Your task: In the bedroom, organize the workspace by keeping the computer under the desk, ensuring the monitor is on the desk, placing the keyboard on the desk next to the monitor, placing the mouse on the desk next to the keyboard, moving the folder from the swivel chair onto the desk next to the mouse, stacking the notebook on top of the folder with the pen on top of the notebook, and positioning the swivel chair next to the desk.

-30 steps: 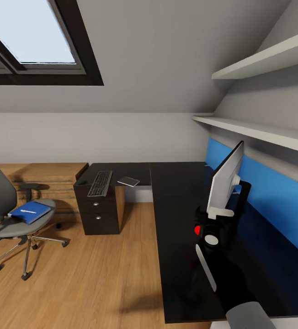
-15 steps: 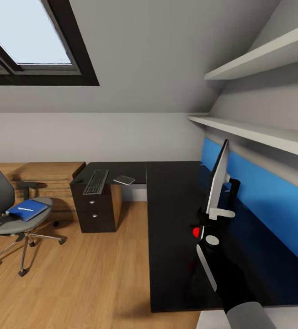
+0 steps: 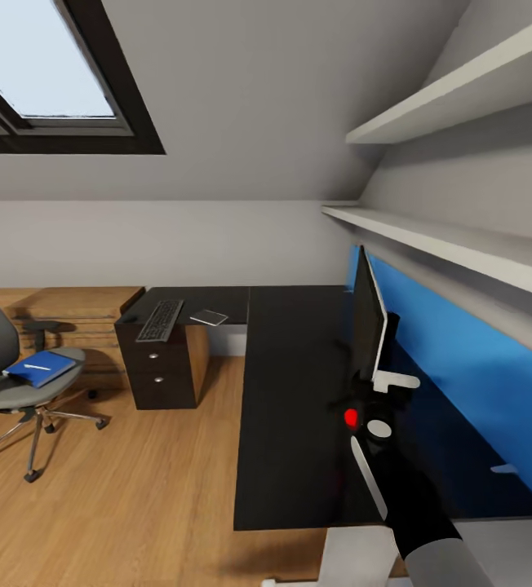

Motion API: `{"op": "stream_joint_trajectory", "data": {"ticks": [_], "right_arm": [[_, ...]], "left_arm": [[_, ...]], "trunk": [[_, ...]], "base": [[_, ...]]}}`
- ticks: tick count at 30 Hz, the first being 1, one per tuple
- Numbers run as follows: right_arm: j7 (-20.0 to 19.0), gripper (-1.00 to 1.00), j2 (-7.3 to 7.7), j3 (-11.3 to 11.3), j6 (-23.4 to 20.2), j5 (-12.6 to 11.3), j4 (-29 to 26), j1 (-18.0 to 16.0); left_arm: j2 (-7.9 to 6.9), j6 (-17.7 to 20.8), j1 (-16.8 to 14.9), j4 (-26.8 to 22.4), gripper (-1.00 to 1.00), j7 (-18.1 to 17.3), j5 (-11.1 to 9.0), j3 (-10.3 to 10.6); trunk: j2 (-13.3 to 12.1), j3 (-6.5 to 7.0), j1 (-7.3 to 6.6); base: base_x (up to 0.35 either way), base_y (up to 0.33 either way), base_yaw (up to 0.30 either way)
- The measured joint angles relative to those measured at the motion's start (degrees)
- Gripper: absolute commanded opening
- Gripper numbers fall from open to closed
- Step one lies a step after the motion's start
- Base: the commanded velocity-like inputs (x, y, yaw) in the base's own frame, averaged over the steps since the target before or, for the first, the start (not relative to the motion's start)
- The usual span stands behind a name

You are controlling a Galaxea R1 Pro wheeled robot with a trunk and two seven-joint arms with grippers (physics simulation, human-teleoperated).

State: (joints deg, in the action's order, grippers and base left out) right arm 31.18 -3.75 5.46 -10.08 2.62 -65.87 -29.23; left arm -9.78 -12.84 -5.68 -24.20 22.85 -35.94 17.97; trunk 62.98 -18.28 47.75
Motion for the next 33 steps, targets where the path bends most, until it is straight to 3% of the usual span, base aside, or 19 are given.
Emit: {"op": "stream_joint_trajectory", "data": {"ticks": [13, 33], "right_arm": [[0.0, 1.00, 0.05, -0.4, 1.0, 0.1, 0.0, 0.0], [-0.2, 1.00, 0.30, -0.4, 1.9, -0.1, 0.0, 0.0]], "left_arm": [[0.00, -0.8, 0.0, 0.0, 1.00, 0.0, 0.1, 0.1], [0.00, -1.2, 0.0, 0.0, 1.00, 0.0, 0.0, 0.0]], "trunk": [[0.0, 0.00, 0.00], [0.0, 0.00, 0.00]], "base": [[-0.001, -0.199, 0.000], [0.000, -0.010, 0.000]]}}
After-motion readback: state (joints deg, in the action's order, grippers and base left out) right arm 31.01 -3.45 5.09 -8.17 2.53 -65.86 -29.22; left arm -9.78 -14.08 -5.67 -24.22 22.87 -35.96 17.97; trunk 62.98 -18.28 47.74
